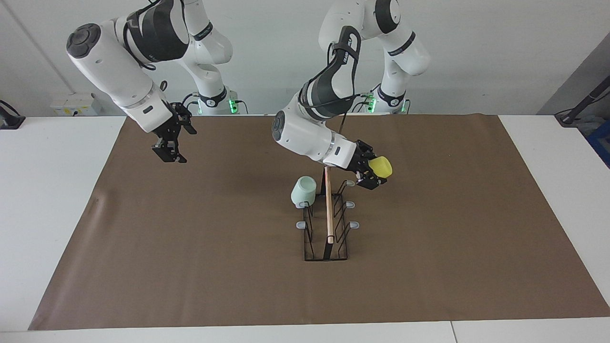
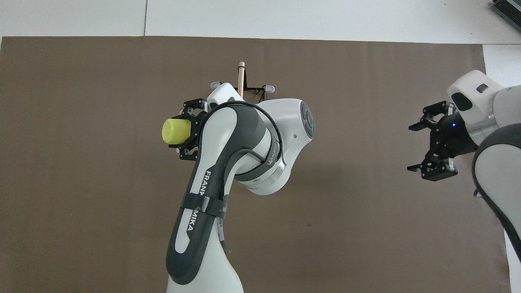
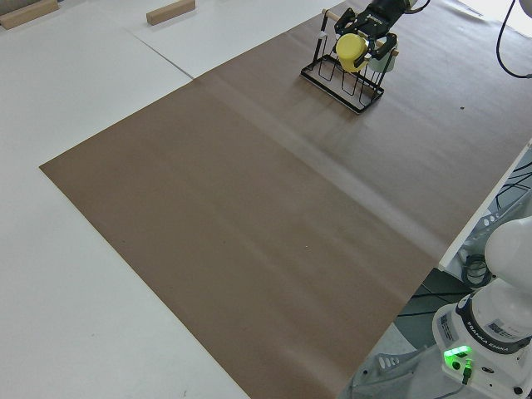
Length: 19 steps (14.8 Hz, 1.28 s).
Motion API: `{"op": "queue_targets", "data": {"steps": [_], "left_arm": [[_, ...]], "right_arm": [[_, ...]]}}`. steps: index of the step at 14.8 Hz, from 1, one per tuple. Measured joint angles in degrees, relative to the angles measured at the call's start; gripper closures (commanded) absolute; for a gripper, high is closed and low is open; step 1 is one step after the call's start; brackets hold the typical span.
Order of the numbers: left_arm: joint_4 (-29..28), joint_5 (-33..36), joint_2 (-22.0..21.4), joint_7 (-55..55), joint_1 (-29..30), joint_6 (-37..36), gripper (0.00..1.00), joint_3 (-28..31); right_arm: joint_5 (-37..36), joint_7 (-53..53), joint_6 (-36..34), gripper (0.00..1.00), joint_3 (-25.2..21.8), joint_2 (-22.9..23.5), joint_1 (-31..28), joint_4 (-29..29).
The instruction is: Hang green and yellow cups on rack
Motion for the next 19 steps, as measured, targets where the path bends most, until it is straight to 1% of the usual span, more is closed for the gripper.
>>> {"op": "queue_targets", "data": {"steps": [2,7,9,13,17,19], "left_arm": [[0.4,0.0,0.7,0.0,-0.6,-0.3,1.00,0.0],[0.5,0.0,1.8,0.0,-2.1,-0.5,1.00,0.0],[0.6,0.0,2.5,0.0,-2.2,-0.5,1.00,0.0],[1.2,0.0,4.0,0.0,-2.6,-0.6,1.00,0.0],[2.7,0.0,5.2,0.0,-2.7,-1.3,1.00,0.2],[3.2,0.0,5.6,-0.1,-2.7,-1.7,1.00,0.2]], "right_arm": [[-1.6,8.6,-0.9,0.00,0.1,-0.1,0.6,0.0],[-1.9,31.8,-1.2,0.00,0.9,-0.3,0.9,0.1],[-1.9,37.7,-1.2,0.00,1.2,-0.4,0.9,0.1],[-1.9,40.4,-1.2,0.00,1.1,-0.4,0.5,0.1],[-1.9,40.6,-1.2,0.00,0.7,-0.5,-2.3,0.1],[-2.0,43.9,-0.4,0.00,0.6,-0.5,-3.0,0.4]]}}
